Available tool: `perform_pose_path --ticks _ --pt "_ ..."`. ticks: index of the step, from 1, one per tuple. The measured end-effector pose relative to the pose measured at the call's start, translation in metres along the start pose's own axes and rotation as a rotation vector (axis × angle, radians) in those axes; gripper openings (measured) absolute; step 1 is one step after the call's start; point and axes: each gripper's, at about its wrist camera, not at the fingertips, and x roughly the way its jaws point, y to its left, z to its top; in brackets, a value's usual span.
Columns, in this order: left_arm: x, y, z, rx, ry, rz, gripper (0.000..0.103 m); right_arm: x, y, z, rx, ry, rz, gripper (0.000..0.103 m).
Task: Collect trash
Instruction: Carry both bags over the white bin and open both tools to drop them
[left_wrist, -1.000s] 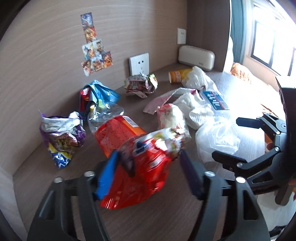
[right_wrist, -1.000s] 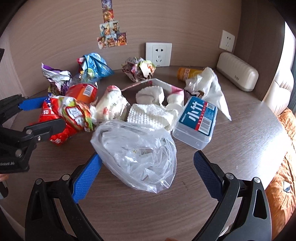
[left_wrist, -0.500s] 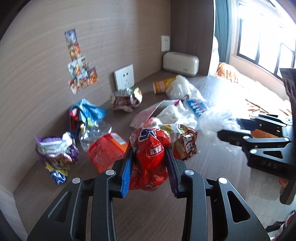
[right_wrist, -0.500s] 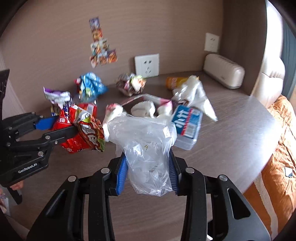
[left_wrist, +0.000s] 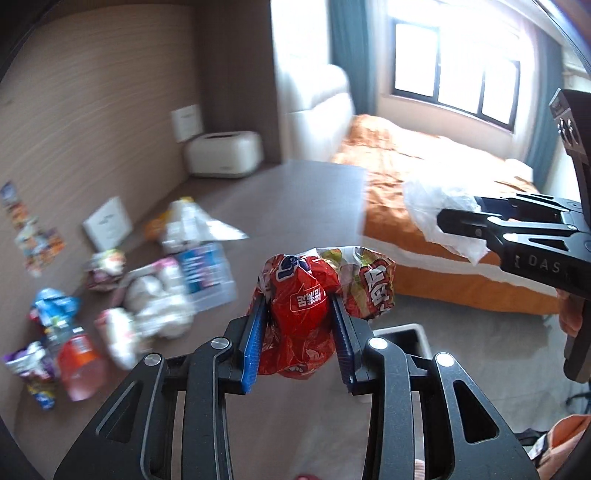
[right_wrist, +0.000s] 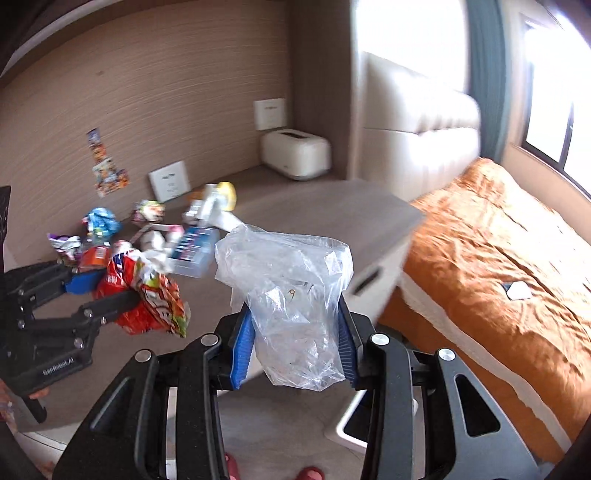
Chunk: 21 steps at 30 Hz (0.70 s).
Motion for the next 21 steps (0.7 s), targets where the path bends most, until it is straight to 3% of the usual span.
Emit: perform_pose_path --ticks 4,10,13,21 --pt "0.042 -0.07 0.013 0.078 0.038 -0.104 0.034 -0.007 -0.072 -0.021 0.119 0.039 -0.047 0.041" --pt "0.112 -0.142 0.009 0.153 0.127 -0.233 0.034 0.006 -0.139 -0.056 0.201 0.091 -0.117 0.042" --pt "0.162 -0.166 -0.006 0.181 0.19 -0.274 0.034 0.032 -0.167 -0.076 0.258 0.139 -0.112 0.042" --pt "0.305 -0.206 -0.078 0.193 0.332 -0.341 0.034 0.158 -0.214 -0.153 0.317 0.281 -0.055 0.042"
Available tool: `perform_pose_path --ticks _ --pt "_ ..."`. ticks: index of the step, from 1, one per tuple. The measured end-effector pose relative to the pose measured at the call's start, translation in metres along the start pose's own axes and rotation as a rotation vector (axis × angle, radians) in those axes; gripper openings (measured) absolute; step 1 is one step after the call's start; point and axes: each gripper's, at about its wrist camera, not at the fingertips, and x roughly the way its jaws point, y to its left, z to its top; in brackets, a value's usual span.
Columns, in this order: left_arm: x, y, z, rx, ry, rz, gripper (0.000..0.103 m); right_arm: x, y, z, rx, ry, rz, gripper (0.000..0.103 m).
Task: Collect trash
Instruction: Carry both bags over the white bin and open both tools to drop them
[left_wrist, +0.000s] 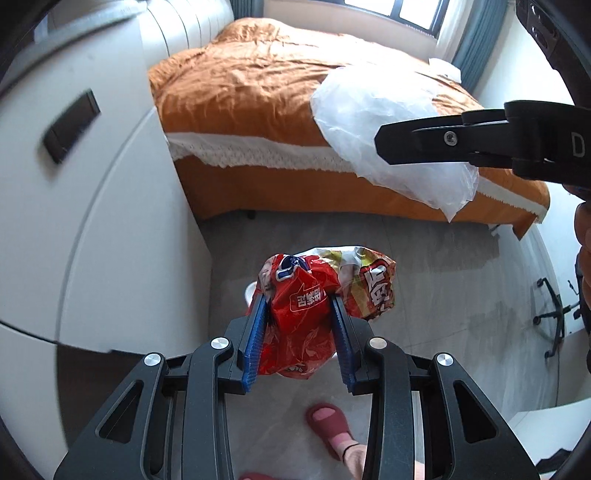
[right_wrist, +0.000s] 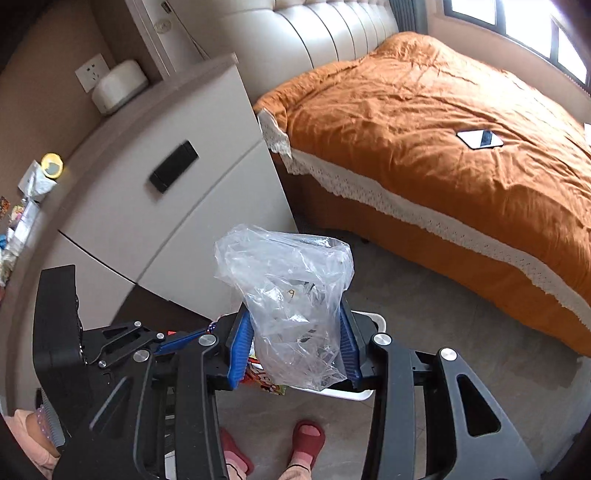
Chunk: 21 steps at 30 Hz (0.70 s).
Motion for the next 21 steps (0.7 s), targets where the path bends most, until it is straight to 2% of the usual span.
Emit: perform_pose_path --ticks 3,6,7,8,9,10,11,16,21 --pt "0.052 0.003 -0.012 0.015 0.025 -0.007 0.034 0.06 -0.019 -0.017 0.008 0.05 0.01 0.042" --pt "0.095 0.007 -0.023 0.019 0.04 -0.014 0.036 0.098 -0.035 -0.032 0.022 0.083 0.017 0.042" --pt "0.105 0.008 -0.026 0.015 0.041 -0.015 0.04 0.116 -0.042 -0.04 0.032 0.106 0.027 0.048" --pt "0.119 0.011 -0.029 0.004 0.05 -0.039 0.065 0.127 -0.046 -0.046 0.041 0.127 0.039 0.069" --pt "0.127 0.012 -0.032 -0.008 0.053 -0.05 0.099 0.136 -0.05 -0.05 0.051 0.142 0.044 0.086" --pt "0.131 0.012 -0.033 -0.013 0.044 -0.045 0.098 0.144 -0.055 -0.056 0.064 0.139 0.041 0.098" --pt "0.135 0.012 -0.038 -0.013 0.046 -0.041 0.098 0.15 -0.059 -0.06 0.064 0.142 0.028 0.099" --pt "0.142 0.013 -0.041 -0.01 0.071 -0.018 0.098 0.152 -0.066 -0.066 0.048 0.16 0.001 0.099" --pt "0.12 0.012 -0.03 -0.036 0.064 -0.013 0.098 0.129 -0.06 -0.051 0.036 0.13 -0.004 0.099"
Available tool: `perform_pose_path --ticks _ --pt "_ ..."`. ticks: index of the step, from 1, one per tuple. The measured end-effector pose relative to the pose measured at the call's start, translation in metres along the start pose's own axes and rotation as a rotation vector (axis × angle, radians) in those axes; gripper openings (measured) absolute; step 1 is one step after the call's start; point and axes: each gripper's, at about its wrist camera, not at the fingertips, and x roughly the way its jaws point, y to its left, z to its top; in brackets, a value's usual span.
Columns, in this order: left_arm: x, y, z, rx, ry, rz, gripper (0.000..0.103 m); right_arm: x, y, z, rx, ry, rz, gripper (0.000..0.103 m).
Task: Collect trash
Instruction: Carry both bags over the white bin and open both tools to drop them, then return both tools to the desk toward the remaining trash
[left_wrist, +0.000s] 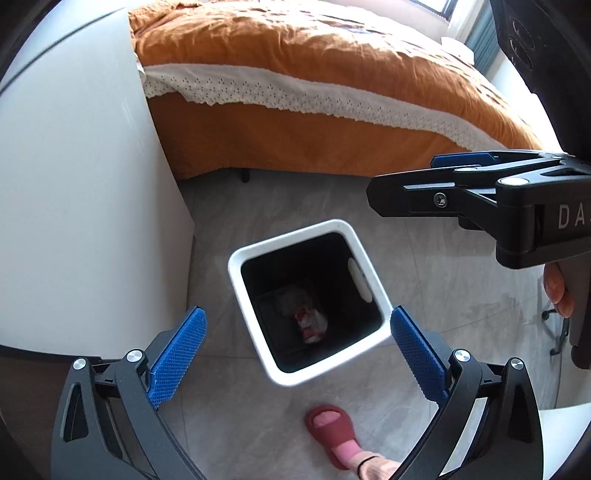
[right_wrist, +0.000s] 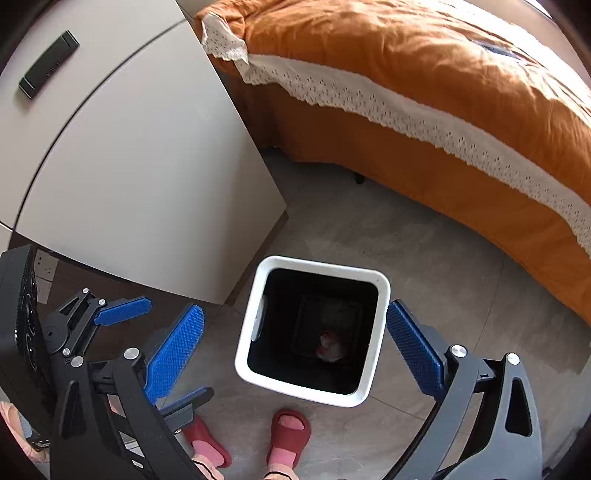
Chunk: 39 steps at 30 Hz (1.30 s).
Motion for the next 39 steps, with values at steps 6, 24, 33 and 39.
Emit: perform_pose_path --ticks 6,24,33,39 --pt "-0.053 -0.004 0.016 -0.029 -0.044 0.019 0.098 -0.05 0.018 0.017 -0.022 -0.054 0.014 0.099" --pt "-0.306 -0.001 0.045 -0.235 -0.323 0.228 0.098 -0.263 0.119 0.063 -0.198 -0.358 0.141 0.099" --pt "-0.404 0.024 0.028 -0.357 -0.446 0.411 0.098 -0.308 0.19 0.076 -0.342 -0.423 0.272 0.099" --pt "-0.454 0.055 -0.014 -0.455 -0.476 0.566 0.098 -0.317 0.263 0.082 -0.493 -0.435 0.378 0.099"
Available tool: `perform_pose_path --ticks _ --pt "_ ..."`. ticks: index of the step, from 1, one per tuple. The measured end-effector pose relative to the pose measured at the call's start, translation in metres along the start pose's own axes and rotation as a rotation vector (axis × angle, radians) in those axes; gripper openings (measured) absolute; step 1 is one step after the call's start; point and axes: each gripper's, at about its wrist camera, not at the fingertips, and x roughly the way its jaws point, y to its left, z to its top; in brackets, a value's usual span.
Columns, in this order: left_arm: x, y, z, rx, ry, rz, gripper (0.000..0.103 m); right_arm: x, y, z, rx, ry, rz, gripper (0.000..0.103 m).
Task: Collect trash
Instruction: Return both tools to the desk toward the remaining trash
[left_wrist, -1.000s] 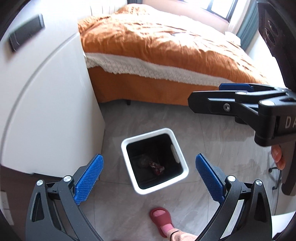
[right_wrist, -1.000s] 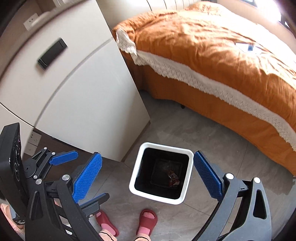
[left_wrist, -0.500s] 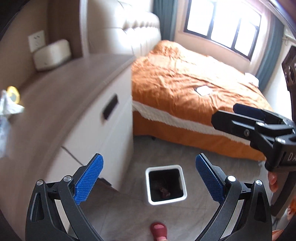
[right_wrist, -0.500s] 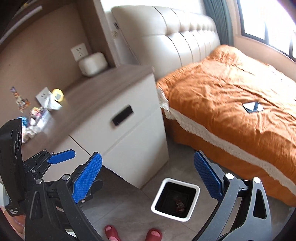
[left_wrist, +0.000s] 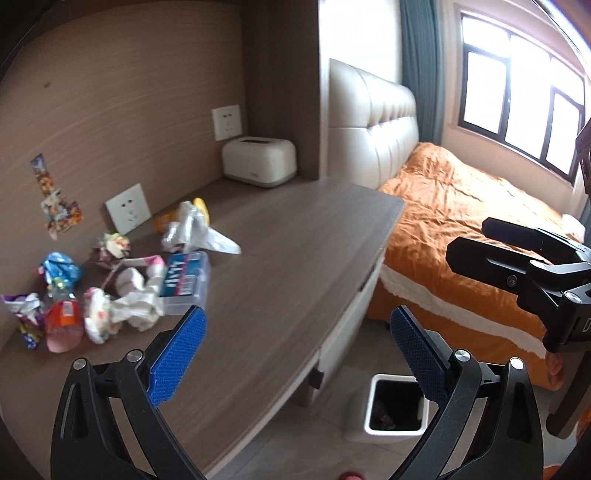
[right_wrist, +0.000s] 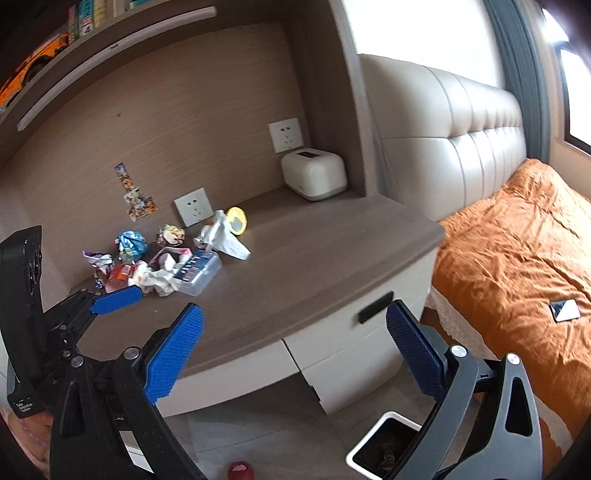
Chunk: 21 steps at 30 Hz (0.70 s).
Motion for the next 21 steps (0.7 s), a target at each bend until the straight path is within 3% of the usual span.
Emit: perform_pose_path --ticks 9,16,21 --pt "-0.022 0.115 -0.014 -0.117 -0.021 0.209 0.098 0.047 0.108 0.033 -0.145 0.011 0.173 0.099" --pt "-0.014 0.21 -0.035 -0.207 0.028 0.324 0.098 0.107 0.188 0.042 -0.236 0.078 0.27 0.099" --pt "0.009 0.259 -0.052 -0.207 0.112 0.385 0.098 0.155 0.227 0.034 -0.273 0.139 0.292 0.099"
